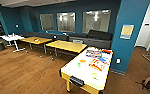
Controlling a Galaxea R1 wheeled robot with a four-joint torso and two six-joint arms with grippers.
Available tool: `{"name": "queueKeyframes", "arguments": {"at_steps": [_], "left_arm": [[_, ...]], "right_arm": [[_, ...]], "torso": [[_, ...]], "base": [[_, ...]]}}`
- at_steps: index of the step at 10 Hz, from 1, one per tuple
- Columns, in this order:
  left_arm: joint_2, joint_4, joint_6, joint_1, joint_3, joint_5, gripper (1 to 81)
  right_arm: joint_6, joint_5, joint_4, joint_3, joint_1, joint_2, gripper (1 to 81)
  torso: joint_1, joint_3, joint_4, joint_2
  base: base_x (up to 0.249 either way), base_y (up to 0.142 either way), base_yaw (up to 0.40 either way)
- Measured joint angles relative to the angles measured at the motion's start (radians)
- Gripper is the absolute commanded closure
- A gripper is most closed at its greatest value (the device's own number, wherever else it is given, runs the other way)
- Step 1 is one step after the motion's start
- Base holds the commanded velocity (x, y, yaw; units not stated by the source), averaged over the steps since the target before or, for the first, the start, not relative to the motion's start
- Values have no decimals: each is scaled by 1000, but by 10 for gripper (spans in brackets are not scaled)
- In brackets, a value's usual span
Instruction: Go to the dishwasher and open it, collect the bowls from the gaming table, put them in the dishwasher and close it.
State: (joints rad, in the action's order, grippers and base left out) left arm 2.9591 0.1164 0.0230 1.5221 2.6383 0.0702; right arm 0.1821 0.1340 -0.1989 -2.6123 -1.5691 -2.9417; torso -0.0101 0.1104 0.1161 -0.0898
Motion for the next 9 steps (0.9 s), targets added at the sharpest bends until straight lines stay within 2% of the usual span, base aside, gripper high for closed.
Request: {"name": "queueKeyframes", "arguments": {"at_steps": [7,9], "left_arm": [[-1,0,0,9,0,-4,10],[0,0,0,10,1,-5,10]], "right_arm": [[0,-4,0,0,-13,-2,10],[0,-3,0,0,-15,-5,10]], "torso": [[2,0,0,0],[2,0,0,0]], "base": [[121,71,0],[120,0,0]]}}
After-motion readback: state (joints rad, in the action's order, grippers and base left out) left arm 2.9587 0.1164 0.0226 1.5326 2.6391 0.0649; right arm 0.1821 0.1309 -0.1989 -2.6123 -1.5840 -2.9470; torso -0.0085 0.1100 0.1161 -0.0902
